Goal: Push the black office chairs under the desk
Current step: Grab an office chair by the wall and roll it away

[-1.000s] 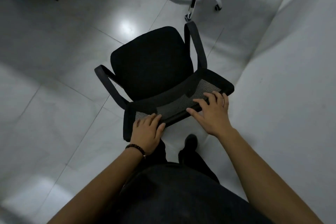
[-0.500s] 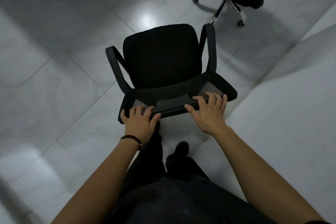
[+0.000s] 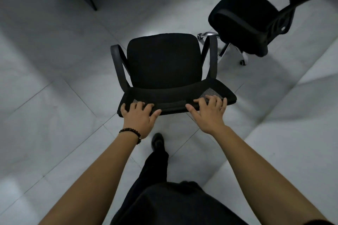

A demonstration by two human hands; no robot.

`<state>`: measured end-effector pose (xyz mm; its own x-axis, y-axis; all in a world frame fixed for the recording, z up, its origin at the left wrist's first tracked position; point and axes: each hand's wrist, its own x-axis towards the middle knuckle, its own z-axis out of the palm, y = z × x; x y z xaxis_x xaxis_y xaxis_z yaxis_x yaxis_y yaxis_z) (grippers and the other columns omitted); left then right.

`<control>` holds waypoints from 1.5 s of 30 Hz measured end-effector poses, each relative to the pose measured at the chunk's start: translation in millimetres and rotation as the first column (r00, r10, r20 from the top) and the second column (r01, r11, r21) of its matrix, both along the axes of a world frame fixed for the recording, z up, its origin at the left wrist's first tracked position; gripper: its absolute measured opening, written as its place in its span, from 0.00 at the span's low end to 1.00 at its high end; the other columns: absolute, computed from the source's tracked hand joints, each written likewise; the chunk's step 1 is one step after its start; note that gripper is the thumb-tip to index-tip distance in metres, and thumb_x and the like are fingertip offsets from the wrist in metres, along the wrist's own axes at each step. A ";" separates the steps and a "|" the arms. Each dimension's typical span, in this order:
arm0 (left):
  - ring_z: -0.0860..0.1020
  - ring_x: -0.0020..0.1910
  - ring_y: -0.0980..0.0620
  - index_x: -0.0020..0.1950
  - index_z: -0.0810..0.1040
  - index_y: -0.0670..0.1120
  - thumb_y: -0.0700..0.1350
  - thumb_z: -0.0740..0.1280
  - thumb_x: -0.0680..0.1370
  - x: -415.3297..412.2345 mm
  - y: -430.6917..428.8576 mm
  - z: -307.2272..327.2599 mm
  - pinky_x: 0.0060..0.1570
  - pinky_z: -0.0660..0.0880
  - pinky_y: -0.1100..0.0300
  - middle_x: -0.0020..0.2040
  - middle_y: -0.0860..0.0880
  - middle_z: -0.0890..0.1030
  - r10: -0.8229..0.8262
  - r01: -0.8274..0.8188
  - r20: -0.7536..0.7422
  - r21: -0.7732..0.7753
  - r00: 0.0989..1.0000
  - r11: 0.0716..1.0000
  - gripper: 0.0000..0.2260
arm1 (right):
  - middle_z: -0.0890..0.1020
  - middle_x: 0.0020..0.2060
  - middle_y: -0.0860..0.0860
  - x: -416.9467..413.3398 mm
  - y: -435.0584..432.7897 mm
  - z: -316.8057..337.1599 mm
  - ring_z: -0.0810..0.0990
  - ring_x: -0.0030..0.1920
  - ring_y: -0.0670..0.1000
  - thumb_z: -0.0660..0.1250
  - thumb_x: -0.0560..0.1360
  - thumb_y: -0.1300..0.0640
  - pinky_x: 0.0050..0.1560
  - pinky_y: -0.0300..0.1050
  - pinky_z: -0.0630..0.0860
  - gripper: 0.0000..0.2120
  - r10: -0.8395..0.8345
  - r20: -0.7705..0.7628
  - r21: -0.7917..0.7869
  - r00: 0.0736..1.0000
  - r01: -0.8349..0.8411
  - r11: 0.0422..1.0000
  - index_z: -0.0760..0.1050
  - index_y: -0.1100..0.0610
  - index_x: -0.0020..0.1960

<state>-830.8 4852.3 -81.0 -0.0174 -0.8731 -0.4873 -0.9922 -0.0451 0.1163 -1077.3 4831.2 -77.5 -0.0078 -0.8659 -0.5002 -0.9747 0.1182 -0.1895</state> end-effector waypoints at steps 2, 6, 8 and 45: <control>0.66 0.68 0.45 0.69 0.68 0.57 0.65 0.42 0.78 17.7 -37.4 0.5 0.71 0.48 0.37 0.67 0.49 0.72 -0.022 0.023 0.009 -0.006 1.000 1.000 0.27 | 0.62 0.72 0.58 15.5 -29.9 1.7 0.50 0.76 0.60 0.45 0.76 0.29 0.72 0.62 0.30 0.30 -0.019 0.009 0.005 1.000 0.019 1.000 0.69 0.46 0.67; 0.65 0.68 0.45 0.69 0.68 0.57 0.66 0.42 0.77 40.3 -109.7 0.2 0.71 0.49 0.37 0.67 0.48 0.72 -0.033 0.033 0.015 0.006 0.999 0.999 0.28 | 0.61 0.73 0.59 37.7 -97.0 0.1 0.48 0.76 0.60 0.45 0.77 0.30 0.71 0.62 0.28 0.31 -0.020 0.011 0.031 1.000 0.019 0.999 0.68 0.46 0.69; 0.66 0.68 0.44 0.69 0.68 0.57 0.66 0.42 0.78 47.4 -141.0 -0.3 0.71 0.49 0.37 0.67 0.48 0.72 -0.031 0.030 0.019 0.010 0.999 0.999 0.28 | 0.61 0.73 0.59 45.0 -128.6 -1.8 0.48 0.76 0.60 0.45 0.77 0.30 0.71 0.63 0.28 0.31 -0.016 0.007 0.029 1.000 0.015 0.999 0.68 0.46 0.69; 0.67 0.65 0.43 0.65 0.72 0.53 0.64 0.42 0.78 141.0 -675.7 -3.0 0.68 0.52 0.35 0.63 0.46 0.74 0.460 -0.456 0.061 -0.077 0.886 0.887 0.28 | 0.68 0.67 0.57 183.4 -788.3 -9.3 0.55 0.74 0.59 0.49 0.77 0.31 0.74 0.62 0.33 0.28 0.470 -0.004 -0.101 0.882 -0.468 0.878 0.71 0.47 0.66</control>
<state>-689.7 4176.6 -84.0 0.4259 -0.8020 -0.4188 -0.8686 -0.4919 0.0588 -893.9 4042.9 -86.7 0.4207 -0.8091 -0.4103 -0.9072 -0.3721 -0.1963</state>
